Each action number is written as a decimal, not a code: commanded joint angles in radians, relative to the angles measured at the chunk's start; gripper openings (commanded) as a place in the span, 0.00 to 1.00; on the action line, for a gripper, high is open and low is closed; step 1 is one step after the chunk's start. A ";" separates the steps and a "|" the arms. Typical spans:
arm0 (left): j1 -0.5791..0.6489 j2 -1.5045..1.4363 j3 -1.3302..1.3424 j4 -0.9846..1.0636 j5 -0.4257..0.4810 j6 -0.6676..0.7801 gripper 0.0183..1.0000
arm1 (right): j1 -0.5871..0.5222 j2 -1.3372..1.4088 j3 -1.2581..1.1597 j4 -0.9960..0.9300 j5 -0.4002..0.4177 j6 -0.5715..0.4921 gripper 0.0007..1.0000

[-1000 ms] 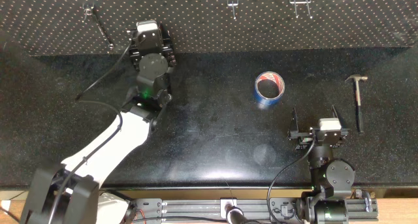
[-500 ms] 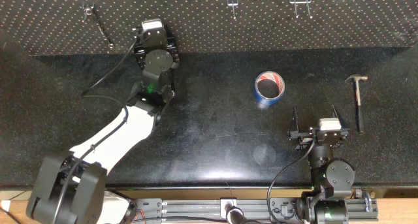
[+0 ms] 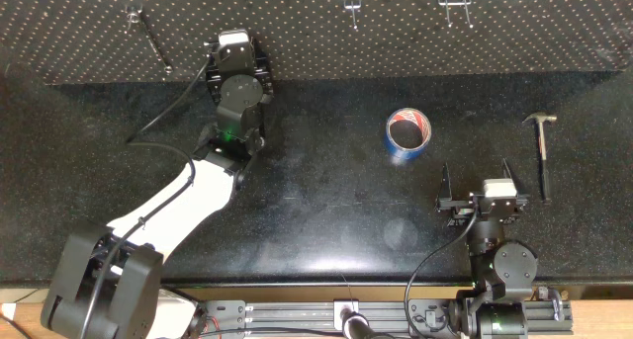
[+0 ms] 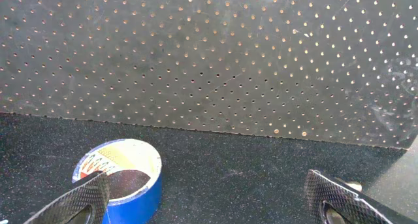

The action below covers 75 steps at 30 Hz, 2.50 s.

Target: Place Tools Onto Pegboard

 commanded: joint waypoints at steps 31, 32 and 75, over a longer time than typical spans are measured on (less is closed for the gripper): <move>0.045 -0.658 0.076 -0.761 0.372 -0.074 0.99 | -0.003 -0.006 -0.005 -0.002 0.005 -0.003 0.97; 0.083 -0.717 0.076 -0.836 0.437 -0.074 1.00 | -0.003 -0.006 -0.005 -0.002 0.005 -0.003 0.97; 0.270 -1.588 -0.803 -0.626 0.579 -0.070 1.00 | -0.003 -0.006 -0.005 -0.002 0.005 -0.003 0.97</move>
